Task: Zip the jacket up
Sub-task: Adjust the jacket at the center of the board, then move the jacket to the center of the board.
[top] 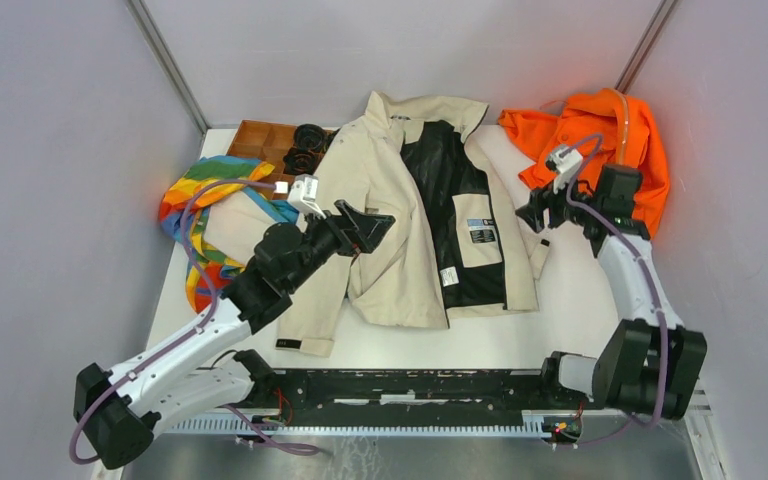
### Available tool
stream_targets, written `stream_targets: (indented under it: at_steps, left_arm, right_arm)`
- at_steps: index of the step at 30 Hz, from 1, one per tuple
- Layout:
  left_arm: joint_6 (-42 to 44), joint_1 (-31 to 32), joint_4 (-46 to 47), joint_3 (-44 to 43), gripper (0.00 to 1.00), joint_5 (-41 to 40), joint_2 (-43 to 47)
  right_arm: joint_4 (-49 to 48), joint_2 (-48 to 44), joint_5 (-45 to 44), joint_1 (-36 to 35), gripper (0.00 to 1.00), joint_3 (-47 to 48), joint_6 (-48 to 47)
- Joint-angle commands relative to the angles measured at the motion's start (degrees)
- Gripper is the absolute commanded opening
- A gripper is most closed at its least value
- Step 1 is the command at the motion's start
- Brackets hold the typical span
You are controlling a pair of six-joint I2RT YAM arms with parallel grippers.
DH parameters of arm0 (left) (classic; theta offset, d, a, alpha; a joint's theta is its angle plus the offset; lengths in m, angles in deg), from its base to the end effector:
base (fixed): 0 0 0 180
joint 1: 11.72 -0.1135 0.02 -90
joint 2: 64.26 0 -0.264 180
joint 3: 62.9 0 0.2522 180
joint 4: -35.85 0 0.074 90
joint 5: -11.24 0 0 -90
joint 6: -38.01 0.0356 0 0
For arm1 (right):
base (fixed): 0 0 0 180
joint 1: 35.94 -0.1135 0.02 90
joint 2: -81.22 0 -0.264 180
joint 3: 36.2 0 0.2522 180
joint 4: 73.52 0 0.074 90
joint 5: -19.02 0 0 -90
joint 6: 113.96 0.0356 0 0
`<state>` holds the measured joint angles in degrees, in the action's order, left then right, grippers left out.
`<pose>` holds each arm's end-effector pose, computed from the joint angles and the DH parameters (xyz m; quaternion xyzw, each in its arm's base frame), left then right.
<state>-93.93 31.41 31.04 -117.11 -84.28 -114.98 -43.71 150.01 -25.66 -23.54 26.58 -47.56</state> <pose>0.1585 -0.1438 0.3307 -0.0262 0.7147 -0.4466 0.5377 0.2551 -0.0302 0.2753 -0.2548 0.8005 0.1963 0.5057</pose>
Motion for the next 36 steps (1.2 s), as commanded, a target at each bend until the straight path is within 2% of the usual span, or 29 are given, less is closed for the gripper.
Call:
stream_targets:
  at_steps: [1,7,12,16,19,21,24,33,36]
  left_arm:
    - [-1.74,-0.16,3.97,0.5,0.97,-1.48,-1.66]
    - [-5.91,-0.13,2.85,0.7,0.96,-3.79,-2.34]
    - [-8.8,-0.16,0.29,0.28,0.94,-6.1,-2.34]
    - [-9.85,-0.15,-1.39,-0.42,0.94,-7.17,-2.78]
    - [-10.18,-0.14,-2.32,-0.92,0.94,-8.12,-3.2]
    - [-10.18,-0.16,-2.57,-1.23,0.93,-8.76,-3.31]
    - [-10.1,-0.13,-2.71,-1.32,0.93,-9.6,-3.51]
    - [-9.1,-0.22,-1.84,-2.45,0.93,-9.86,-6.39]
    - [-8.64,-0.24,-1.74,-3.52,0.93,-9.03,-7.67]
  right_arm:
    - [-0.09,6.92,-9.61,-3.22,0.7,8.66,1.75]
    - [-1.68,18.02,-16.8,-10.1,0.71,17.45,0.13]
    - [-3.44,27.32,-28.53,-15.48,0.77,25.9,2.52]
    - [-2.57,34.97,-33.28,-18.05,0.8,32.61,1.49]
    - [-2.52,38.77,-36.91,-19.69,0.77,35.82,0.41]
    - [-2.11,40.97,-38.44,-20.41,0.69,37.45,-0.34]
    - [-1.05,43.41,-39.98,-21.09,0.66,39.55,-1.33]
    - [-0.66,48.75,-43.03,-22.52,0.57,41.17,-3.29]
    - [-1.7,50.3,-44.79,-22.73,0.51,41.9,-3.48]
